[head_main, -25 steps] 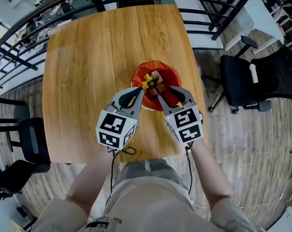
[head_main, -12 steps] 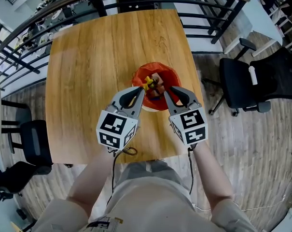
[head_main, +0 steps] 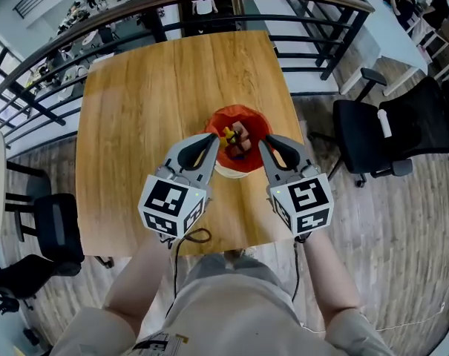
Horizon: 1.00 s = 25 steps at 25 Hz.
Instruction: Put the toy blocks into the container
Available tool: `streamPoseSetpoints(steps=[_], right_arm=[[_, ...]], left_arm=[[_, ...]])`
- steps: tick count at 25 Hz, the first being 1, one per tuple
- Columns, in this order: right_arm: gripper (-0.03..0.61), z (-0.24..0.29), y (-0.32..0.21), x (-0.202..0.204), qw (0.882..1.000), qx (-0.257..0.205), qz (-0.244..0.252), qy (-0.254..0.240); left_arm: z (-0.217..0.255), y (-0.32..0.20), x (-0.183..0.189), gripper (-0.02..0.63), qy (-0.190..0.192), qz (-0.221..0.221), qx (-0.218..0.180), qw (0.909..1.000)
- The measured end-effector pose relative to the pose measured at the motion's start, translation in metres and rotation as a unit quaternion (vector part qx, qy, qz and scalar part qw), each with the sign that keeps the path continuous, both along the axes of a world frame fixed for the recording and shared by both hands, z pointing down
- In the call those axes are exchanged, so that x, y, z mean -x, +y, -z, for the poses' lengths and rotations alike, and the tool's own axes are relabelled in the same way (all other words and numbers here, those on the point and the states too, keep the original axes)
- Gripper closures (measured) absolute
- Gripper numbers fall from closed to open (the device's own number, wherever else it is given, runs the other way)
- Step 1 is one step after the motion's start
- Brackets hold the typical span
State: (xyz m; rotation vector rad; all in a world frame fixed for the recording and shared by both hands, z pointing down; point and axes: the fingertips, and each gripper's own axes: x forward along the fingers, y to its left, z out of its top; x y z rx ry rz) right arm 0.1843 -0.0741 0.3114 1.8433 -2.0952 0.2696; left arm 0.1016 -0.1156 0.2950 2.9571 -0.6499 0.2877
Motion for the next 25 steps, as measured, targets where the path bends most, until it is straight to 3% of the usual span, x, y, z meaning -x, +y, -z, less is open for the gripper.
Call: streamPoseSetpoints(steps=[13, 19, 25], right_arm=[[0.539, 0.120, 0.059, 0.027, 0.992, -0.125, 0.026, 0.007], [0.540, 0.145, 0.088, 0.038, 0.988, -0.153, 0.033, 0.003], [0.540, 0.144, 0.108, 0.045, 0.986, -0.160, 0.041, -0.008]], left_arm=[[0.100, 0.048, 0.032, 0.601, 0.052, -0.004, -0.087, 0.9948], [0.128, 0.074, 0.052, 0.601, 0.065, -0.002, -0.113, 0.9915], [0.125, 0.089, 0.066, 0.601, 0.054, 0.002, -0.118, 0.9915]])
